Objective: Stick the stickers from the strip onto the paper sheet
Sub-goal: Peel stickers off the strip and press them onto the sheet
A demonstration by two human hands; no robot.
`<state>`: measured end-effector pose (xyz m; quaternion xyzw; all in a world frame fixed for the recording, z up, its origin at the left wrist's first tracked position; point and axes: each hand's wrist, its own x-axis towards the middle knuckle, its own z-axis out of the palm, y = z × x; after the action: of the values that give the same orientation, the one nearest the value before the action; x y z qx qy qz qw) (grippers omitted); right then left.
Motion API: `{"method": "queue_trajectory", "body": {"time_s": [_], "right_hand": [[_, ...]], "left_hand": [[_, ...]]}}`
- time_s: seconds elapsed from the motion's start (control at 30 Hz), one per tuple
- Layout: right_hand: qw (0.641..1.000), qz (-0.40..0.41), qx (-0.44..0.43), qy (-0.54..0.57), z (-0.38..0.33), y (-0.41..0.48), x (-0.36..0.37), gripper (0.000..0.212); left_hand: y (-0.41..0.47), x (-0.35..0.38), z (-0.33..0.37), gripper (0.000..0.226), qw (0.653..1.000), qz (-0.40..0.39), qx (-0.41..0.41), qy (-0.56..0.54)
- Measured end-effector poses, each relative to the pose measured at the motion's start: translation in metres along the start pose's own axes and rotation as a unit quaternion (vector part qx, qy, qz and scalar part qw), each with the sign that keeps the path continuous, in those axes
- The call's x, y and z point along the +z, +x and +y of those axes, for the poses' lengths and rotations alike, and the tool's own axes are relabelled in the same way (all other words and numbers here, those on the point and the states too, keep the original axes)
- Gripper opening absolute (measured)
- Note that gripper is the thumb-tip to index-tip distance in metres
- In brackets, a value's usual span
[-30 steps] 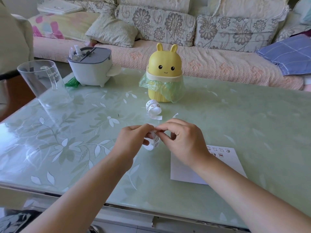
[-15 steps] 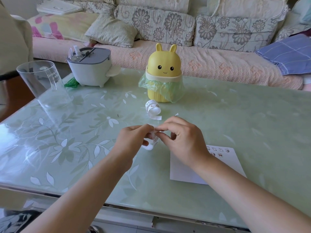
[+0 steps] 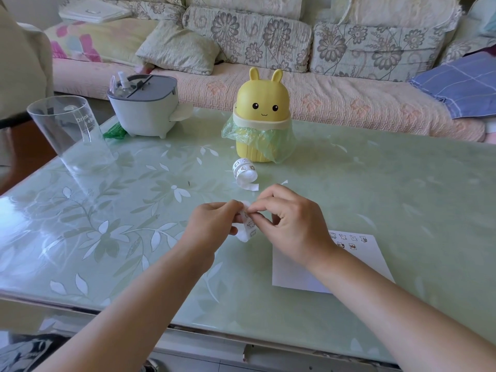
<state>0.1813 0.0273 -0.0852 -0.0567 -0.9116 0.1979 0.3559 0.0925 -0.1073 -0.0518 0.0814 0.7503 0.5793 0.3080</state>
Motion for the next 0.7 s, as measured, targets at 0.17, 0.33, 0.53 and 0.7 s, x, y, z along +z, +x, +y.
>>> {"method": "queue_trajectory", "body": {"time_s": [0.17, 0.33, 0.53, 0.7], "right_hand": [[0.98, -0.053, 0.136, 0.133, -0.005, 0.006, -0.007, 0.012], [0.916, -0.091, 0.313, 0.233, 0.001, 0.007, -0.022, 0.011], [0.877, -0.087, 0.401, 0.249, 0.017, 0.003, -0.042, 0.004], [0.868, -0.093, 0.439, 0.213, 0.037, -0.008, -0.064, 0.005]], "left_hand": [[0.013, 0.001, -0.008, 0.027, 0.995, 0.048, 0.065, 0.064], [0.022, 0.006, -0.013, 0.031, 0.923, 0.125, 0.164, 0.326], [0.018, 0.026, -0.009, 0.044, 0.856, 0.156, 0.272, 0.412], [0.014, 0.052, -0.007, 0.029, 0.815, 0.104, 0.399, 0.406]]}}
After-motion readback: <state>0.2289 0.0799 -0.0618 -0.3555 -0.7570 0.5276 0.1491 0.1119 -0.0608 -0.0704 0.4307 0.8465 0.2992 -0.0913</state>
